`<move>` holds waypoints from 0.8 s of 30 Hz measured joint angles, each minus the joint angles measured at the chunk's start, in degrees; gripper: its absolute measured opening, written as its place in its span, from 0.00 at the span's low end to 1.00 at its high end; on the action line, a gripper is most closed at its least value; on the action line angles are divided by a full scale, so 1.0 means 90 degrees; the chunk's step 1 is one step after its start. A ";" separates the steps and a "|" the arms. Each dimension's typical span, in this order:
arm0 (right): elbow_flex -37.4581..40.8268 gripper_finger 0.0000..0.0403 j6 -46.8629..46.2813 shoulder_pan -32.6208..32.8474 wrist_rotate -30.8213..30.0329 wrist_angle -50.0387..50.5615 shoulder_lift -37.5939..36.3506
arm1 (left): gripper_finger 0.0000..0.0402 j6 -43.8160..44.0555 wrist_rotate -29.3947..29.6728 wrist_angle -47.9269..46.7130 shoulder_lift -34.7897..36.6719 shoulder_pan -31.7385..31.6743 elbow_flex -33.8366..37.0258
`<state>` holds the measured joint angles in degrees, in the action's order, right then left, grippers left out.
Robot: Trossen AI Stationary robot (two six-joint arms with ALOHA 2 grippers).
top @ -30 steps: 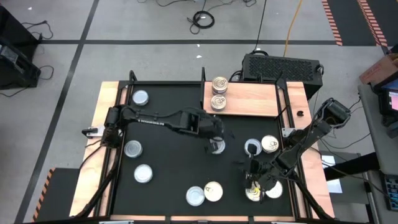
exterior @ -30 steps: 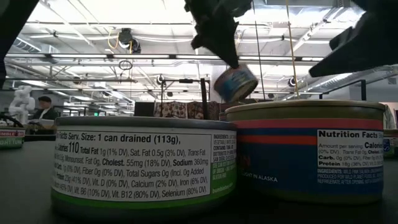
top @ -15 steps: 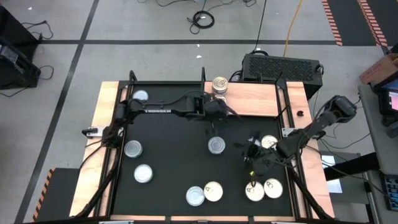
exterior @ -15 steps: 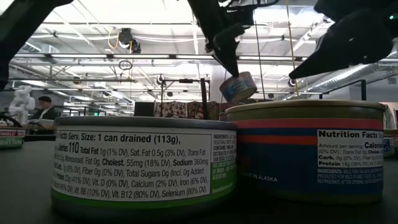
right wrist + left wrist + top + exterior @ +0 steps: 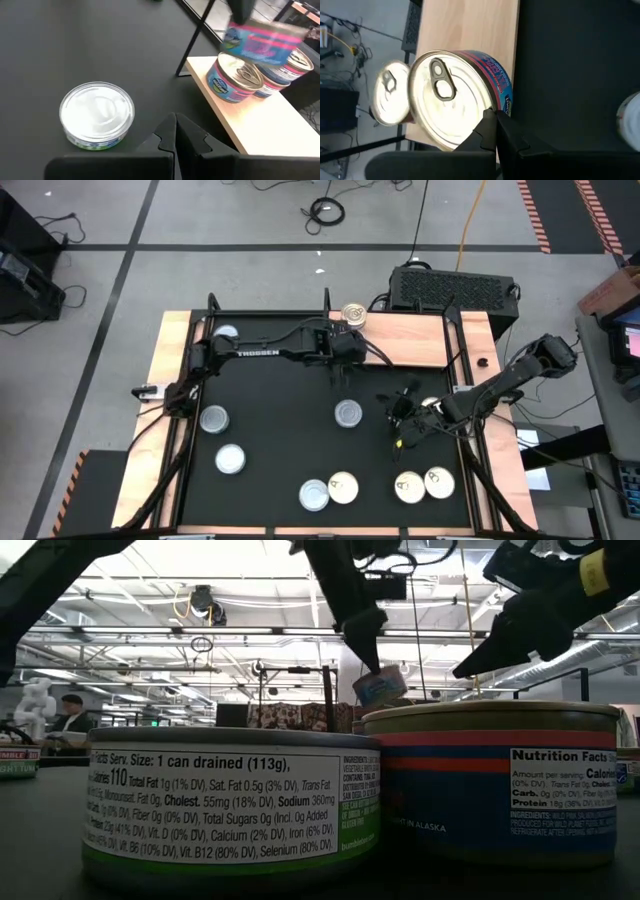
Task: Stack canned seafood by type on shelf
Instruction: Stack the blue-pink tuna can on top of the bottom blue-pink tuna can on the shelf
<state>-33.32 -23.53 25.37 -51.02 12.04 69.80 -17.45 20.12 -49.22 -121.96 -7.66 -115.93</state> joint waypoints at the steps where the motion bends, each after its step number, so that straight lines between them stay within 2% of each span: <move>1: 0.0000 0.00 0.0002 -0.0030 0.0006 -0.0015 0.0000 | 0.00 -0.0012 -0.0003 -0.0006 -0.0063 -0.0017 0.0001; 24: 0.0000 0.00 0.0025 -0.0078 0.0041 -0.0076 0.0005 | 0.00 -0.0237 0.0035 0.0107 -0.0352 -0.0233 0.0008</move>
<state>-33.32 -23.31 24.67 -50.65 11.36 69.84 -19.59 20.44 -48.26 -125.12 -9.76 -115.85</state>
